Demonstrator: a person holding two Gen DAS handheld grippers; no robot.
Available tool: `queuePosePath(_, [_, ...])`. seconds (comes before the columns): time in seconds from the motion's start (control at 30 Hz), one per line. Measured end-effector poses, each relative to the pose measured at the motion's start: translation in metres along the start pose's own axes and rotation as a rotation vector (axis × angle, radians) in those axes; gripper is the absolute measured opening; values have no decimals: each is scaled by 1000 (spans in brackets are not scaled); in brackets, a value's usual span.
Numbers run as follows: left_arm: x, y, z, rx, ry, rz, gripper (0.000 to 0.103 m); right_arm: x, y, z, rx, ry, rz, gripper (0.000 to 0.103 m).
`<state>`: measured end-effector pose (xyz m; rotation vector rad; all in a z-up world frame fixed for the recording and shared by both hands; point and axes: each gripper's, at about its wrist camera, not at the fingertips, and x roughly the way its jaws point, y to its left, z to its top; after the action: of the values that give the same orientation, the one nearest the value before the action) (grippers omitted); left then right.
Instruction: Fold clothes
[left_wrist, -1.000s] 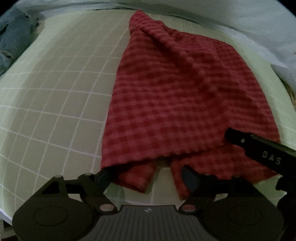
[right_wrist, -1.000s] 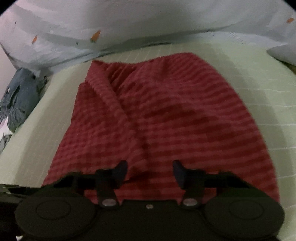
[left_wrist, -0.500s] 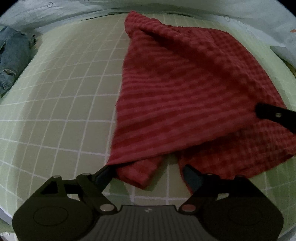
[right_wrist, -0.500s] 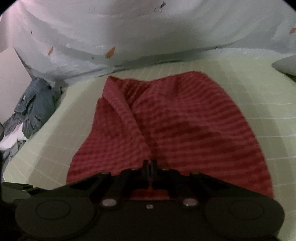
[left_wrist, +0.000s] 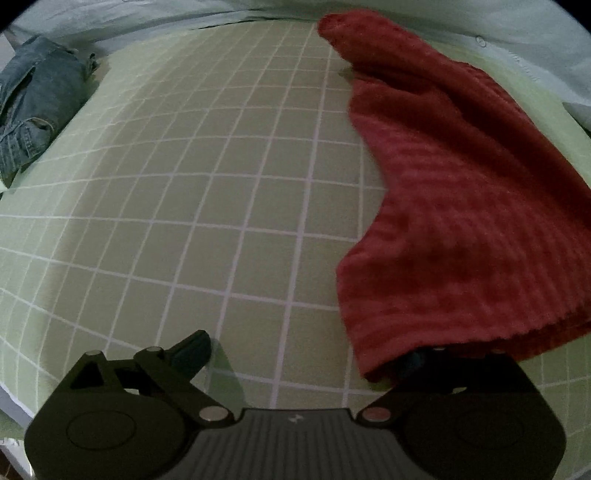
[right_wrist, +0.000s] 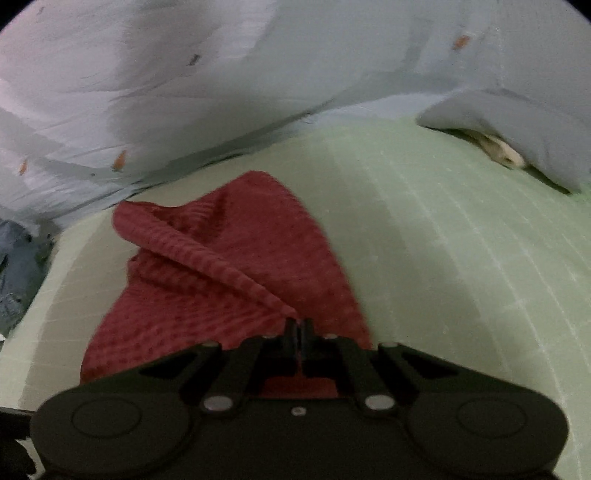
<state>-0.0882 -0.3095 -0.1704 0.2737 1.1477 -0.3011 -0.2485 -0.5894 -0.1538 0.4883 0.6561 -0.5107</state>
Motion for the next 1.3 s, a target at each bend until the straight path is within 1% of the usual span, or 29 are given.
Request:
queuePosePath(0.17, [0, 1, -3, 17, -1, 10, 99, -2, -20, -11, 3, 25, -53, 2])
queuePosePath(0.3, [-2, 3, -8, 13, 6, 10, 100, 3, -26, -22, -16, 73, -80, 2])
queuePosePath(0.43, [-1, 8, -7, 3, 21, 4, 101, 8, -30, -30, -22, 115, -89, 2])
queuePosePath(0.57, [-1, 11, -6, -8, 42, -5, 101, 10, -26, -27, -51, 130, -103, 4])
queuePosePath(0.6, [-2, 11, -6, -15, 51, -10, 101, 10, -24, -25, -65, 140, -115, 9])
queuePosePath(0.63, [-4, 11, -6, -24, 59, -18, 101, 11, -22, -23, -80, 150, -129, 26])
queuePosePath(0.67, [-6, 13, -6, -34, 62, -28, 101, 12, -19, -21, -96, 163, -159, 39])
queuePosePath(0.7, [-9, 15, -4, -46, 62, -38, 101, 13, -15, -19, -111, 173, -186, 55])
queuePosePath(0.73, [-13, 18, -2, -55, 52, -45, 101, 12, -13, -14, -122, 163, -190, 54])
queuePosePath(0.77, [-17, 20, 1, -62, 36, -49, 101, 11, -10, -9, -133, 152, -193, 54])
queuePosePath(0.9, [-31, 32, 16, -104, -25, -65, 101, 14, 5, 18, -147, 87, -180, 72])
queuePosePath(0.93, [-33, 35, 20, -118, -35, -70, 101, 17, 10, 25, -159, 68, -171, 74])
queuePosePath(1.0, [-32, 41, 30, -151, -45, -80, 101, 26, 24, 40, -195, 38, -139, 74])
queuePosePath(1.07, [-31, 46, 39, -182, -52, -87, 101, 39, 39, 51, -231, 27, -100, 76])
queuePosePath(1.13, [-24, 48, 50, -205, -48, -86, 101, 53, 56, 60, -275, 30, -72, 76])
queuePosePath(1.23, [-7, 48, 73, -229, -29, -92, 101, 82, 87, 71, -370, 34, -59, 77])
queuePosePath(1.3, [0, 47, 84, -230, -30, -95, 101, 99, 101, 79, -393, 34, -41, 78])
